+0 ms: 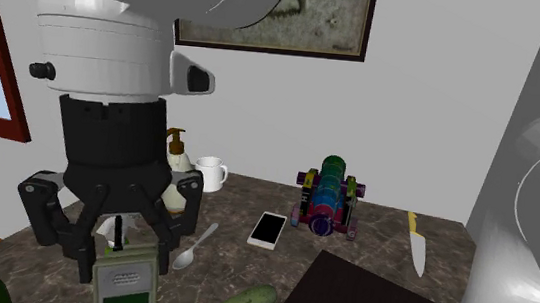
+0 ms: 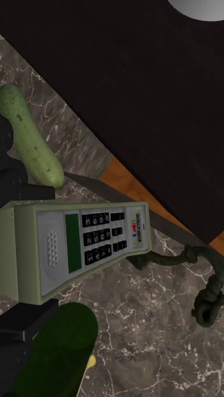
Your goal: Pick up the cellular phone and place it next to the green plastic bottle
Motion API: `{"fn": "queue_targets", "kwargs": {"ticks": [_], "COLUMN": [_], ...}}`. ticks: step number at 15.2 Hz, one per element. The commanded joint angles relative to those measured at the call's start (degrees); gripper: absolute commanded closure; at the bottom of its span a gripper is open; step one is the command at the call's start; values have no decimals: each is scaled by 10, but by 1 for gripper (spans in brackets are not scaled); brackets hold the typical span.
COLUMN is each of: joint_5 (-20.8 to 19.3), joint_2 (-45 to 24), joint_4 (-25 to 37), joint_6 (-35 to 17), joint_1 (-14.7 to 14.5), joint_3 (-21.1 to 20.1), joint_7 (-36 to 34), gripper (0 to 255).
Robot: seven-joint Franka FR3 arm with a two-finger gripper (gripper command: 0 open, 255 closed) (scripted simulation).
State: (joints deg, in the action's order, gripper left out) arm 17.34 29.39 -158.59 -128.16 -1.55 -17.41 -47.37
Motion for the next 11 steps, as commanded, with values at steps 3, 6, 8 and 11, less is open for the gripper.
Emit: {"fn": "queue_targets", "kwargs": {"ticks": [3,6,8,11], "joint_5": [6,10,12,15], "joint_2": [-28,-51,-67,-93], "joint_4": [-15,-25,-30,-38], "joint_6": [-44,-76,-98,-131], "joint_1": [-1,-2,-2,-1], "joint_3": [-7,-12,-14,-18], "joint_7": [2,5,6,9], "gripper": [255,255,255,255]}}
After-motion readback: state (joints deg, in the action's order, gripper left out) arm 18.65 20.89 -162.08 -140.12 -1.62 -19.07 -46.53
